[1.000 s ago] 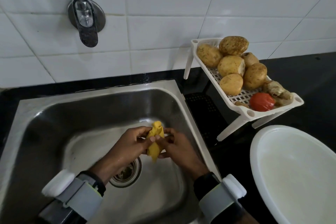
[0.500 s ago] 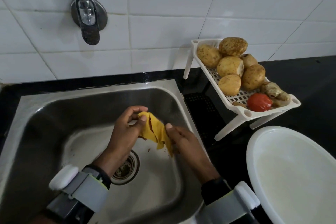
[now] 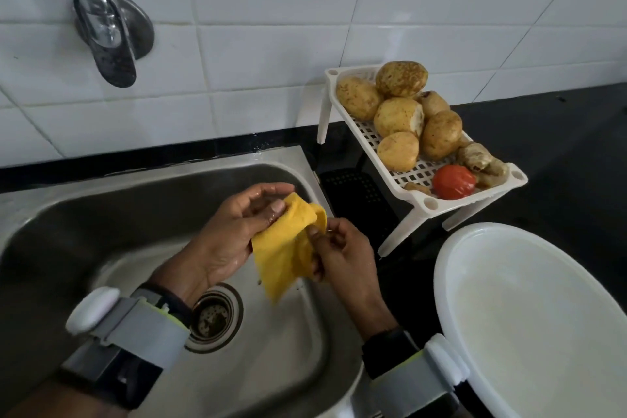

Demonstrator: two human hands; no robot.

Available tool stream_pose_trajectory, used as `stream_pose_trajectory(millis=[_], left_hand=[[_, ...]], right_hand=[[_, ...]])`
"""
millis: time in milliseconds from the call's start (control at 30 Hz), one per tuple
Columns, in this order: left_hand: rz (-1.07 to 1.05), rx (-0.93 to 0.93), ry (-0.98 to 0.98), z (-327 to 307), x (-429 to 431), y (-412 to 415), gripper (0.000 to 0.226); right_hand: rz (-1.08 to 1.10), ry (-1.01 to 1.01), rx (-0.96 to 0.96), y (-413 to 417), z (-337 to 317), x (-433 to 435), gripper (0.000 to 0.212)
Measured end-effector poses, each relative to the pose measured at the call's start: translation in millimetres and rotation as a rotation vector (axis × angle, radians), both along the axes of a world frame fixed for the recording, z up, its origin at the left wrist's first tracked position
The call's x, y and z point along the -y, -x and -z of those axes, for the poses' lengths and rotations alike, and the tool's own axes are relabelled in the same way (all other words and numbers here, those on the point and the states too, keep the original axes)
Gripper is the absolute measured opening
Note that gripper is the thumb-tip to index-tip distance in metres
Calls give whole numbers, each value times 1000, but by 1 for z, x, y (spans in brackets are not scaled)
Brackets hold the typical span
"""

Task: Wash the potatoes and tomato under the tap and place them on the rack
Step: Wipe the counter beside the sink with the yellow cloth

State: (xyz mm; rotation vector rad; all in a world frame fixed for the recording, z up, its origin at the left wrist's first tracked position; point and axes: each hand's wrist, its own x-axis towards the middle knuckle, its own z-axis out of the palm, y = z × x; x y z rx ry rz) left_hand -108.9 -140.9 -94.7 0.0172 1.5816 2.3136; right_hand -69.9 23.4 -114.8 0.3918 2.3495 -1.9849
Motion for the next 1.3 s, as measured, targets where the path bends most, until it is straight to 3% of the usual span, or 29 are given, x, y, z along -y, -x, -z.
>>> stream_pose_trajectory(millis=[133, 267, 367, 433, 500, 567, 667, 767, 1300], left_hand=[[-135, -44, 76, 6, -12, 22, 29], [-23, -241, 337, 14, -43, 43, 44], [133, -398, 541, 27, -51, 49, 55], [126, -440, 573, 32, -47, 49, 52], [52, -435, 579, 36, -41, 49, 45], [-42, -400, 582, 39, -36, 50, 43], [-135, -366, 571, 39, -32, 50, 45], [-100, -393, 600, 35, -30, 48, 46], [-14, -437, 539, 13, -25, 57, 37]], right_hand=[[218, 123, -27, -2, -13, -6, 14], [330, 129, -88, 4, -10, -1, 33], [244, -83, -67, -3, -7, 9, 60], [163, -288, -136, -11, -6, 20, 68], [101, -503, -332, -8, -6, 27, 59], [14, -716, -408, 11, -2, 26, 48], [-134, -968, -184, 50, 15, 11, 56], [-71, -1146, -5, 59, 35, 3, 68], [347, -1090, 335, 86, 34, 4, 93]])
